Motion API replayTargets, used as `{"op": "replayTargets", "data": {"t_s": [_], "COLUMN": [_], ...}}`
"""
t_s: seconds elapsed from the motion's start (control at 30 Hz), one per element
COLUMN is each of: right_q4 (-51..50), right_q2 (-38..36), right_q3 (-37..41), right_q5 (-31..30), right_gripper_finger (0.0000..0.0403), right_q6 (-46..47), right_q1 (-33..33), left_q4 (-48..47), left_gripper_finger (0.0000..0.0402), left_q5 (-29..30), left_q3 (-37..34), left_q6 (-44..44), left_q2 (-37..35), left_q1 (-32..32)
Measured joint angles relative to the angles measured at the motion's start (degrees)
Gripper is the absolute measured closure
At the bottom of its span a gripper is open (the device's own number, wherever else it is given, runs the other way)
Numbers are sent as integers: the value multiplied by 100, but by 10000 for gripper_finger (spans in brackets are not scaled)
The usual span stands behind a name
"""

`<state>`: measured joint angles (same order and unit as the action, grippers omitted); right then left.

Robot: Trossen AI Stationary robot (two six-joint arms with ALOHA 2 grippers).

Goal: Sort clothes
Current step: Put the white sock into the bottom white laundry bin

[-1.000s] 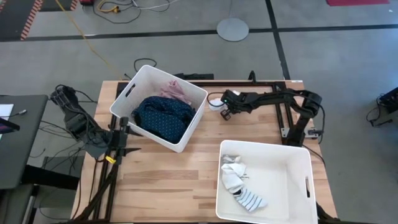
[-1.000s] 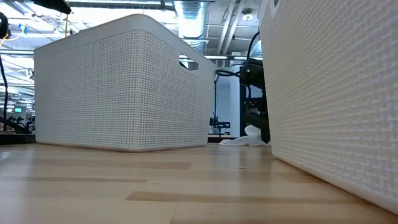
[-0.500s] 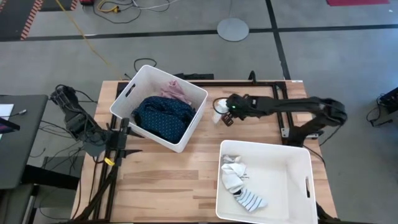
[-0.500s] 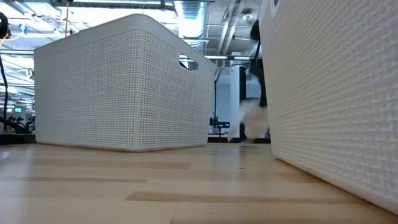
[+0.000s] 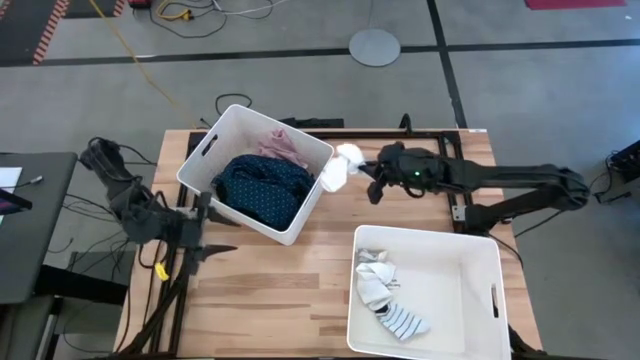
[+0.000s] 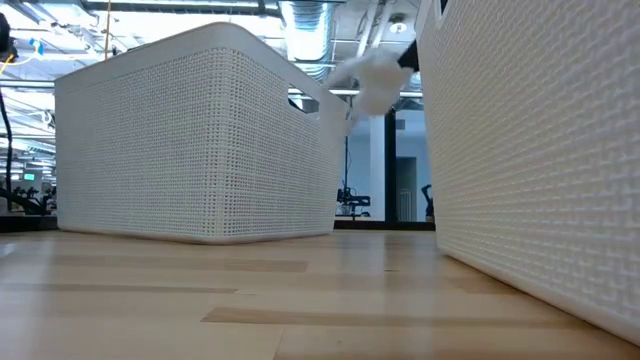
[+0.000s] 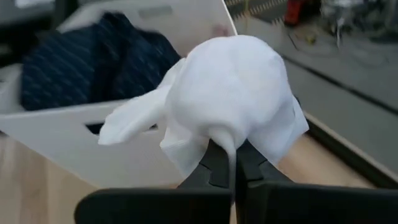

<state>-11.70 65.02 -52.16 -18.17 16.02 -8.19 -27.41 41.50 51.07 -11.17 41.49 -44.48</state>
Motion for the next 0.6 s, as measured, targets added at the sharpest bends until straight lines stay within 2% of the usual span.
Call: {"op": "replayTargets", "data": {"t_s": [0.23, 0.4, 0.6], "right_q4": [683, 1230, 1303], "right_q2": [-103, -101, -99], "right_q3": [-3, -4, -151], "right_q5": [125, 452, 481], "right_gripper_finger": [403, 403, 403], "right_q6": [-511, -802, -1129], "right_q1": [318, 609, 1058], "left_q4": [1475, 2361, 3750], "left_gripper_finger": [164, 143, 114], "left_q5": [14, -382, -873], "left_q3": [0, 0, 0], "left_q6": [-1441, -1798, -2176], "left_q2": [826, 1477, 2117], "left_q1": [804, 1721, 2611]}}
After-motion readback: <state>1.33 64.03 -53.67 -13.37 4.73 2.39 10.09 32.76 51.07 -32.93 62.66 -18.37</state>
